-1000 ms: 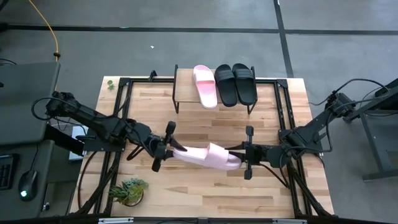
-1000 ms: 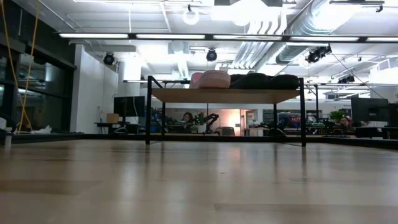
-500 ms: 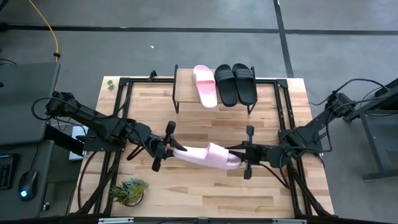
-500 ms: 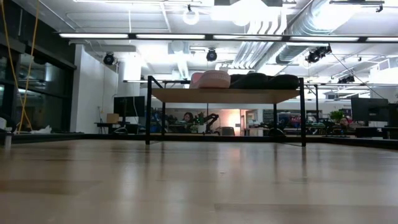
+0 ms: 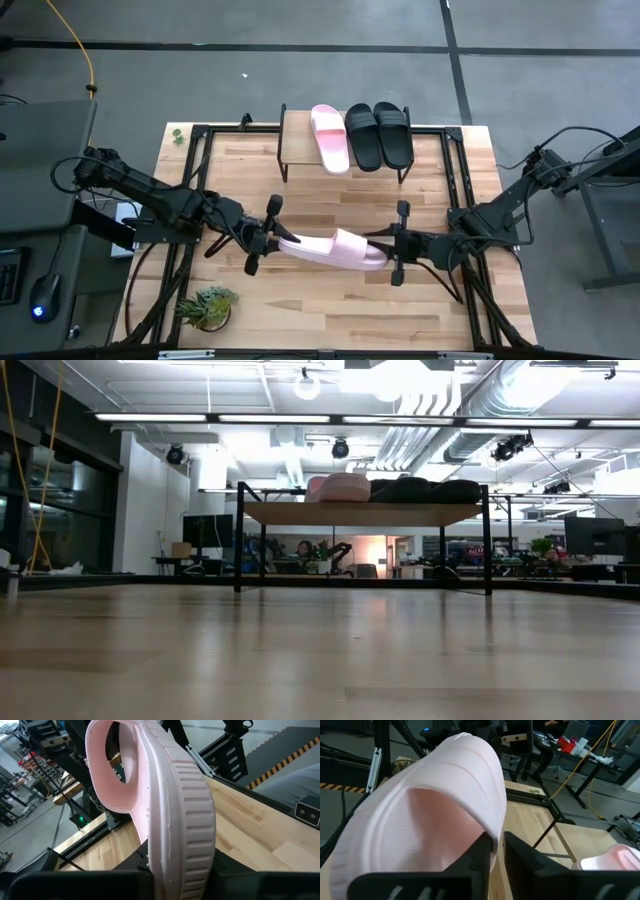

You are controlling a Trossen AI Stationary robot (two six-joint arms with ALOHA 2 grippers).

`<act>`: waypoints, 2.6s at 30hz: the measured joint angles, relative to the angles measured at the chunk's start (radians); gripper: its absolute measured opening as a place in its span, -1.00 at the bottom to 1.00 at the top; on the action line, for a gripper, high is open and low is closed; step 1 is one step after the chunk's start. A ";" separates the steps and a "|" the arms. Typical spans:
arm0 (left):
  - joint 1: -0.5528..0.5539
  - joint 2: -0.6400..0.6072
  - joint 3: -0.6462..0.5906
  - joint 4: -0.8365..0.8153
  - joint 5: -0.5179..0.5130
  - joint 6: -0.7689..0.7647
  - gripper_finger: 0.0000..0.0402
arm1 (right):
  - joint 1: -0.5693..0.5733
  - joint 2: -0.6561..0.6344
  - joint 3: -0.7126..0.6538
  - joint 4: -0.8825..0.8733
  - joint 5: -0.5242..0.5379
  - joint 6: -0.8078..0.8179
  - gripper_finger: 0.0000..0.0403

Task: Pick and place slides into the shelf
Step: Put the pink slide on the shelf

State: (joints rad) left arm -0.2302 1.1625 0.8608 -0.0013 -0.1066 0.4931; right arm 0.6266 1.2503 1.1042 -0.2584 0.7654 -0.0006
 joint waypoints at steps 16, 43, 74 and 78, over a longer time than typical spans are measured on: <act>0.000 0.000 0.001 -0.044 -0.080 0.000 -0.72 | 0.002 0.000 0.000 -0.073 0.104 0.010 -0.49; -0.001 0.002 -0.001 -0.145 -0.385 -0.027 -0.72 | 0.004 -0.069 0.000 -0.408 0.171 0.342 -0.49; -0.137 0.000 0.012 -0.176 -1.178 -0.052 -0.70 | 0.003 -0.068 0.000 -0.403 0.188 0.367 -0.49; -0.136 0.003 0.012 -0.175 -1.232 -0.056 -0.70 | 0.003 -0.068 0.000 -0.403 0.188 0.367 -0.49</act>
State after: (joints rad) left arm -0.3663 1.1658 0.8726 -0.1759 -1.3387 0.4369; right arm 0.6296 1.1820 1.1042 -0.6613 0.9539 0.3660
